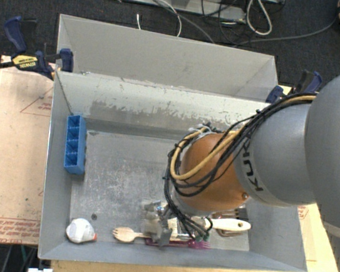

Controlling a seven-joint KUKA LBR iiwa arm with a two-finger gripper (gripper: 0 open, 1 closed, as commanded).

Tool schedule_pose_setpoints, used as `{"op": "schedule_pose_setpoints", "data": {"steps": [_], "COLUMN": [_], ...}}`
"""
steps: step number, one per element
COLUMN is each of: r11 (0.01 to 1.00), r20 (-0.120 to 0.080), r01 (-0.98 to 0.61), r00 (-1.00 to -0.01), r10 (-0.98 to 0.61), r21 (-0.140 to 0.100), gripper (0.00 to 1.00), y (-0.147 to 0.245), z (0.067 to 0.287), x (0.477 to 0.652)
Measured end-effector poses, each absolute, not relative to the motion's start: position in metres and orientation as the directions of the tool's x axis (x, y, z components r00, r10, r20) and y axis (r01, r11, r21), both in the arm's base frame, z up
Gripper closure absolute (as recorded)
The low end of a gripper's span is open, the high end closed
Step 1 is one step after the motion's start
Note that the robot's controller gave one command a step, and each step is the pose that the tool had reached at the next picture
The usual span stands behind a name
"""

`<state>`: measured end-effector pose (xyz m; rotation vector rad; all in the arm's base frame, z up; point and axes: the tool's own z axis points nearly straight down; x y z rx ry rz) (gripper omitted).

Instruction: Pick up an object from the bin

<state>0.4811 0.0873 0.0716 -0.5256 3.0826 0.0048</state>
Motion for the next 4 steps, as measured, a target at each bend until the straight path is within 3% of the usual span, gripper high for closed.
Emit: {"op": "schedule_pose_setpoints", "data": {"steps": [1, 4], "r11": [0.944, 0.945], "r20": [-0.015, -0.006], "r01": [-0.331, -0.328], "r00": [-0.944, -0.945], "r10": [-0.331, -0.328], "r21": [0.001, 0.003], "gripper": [1.0, 1.0], "y": [0.087, 0.088], "z": [0.072, 0.166], "x": [0.481, 0.478]}}
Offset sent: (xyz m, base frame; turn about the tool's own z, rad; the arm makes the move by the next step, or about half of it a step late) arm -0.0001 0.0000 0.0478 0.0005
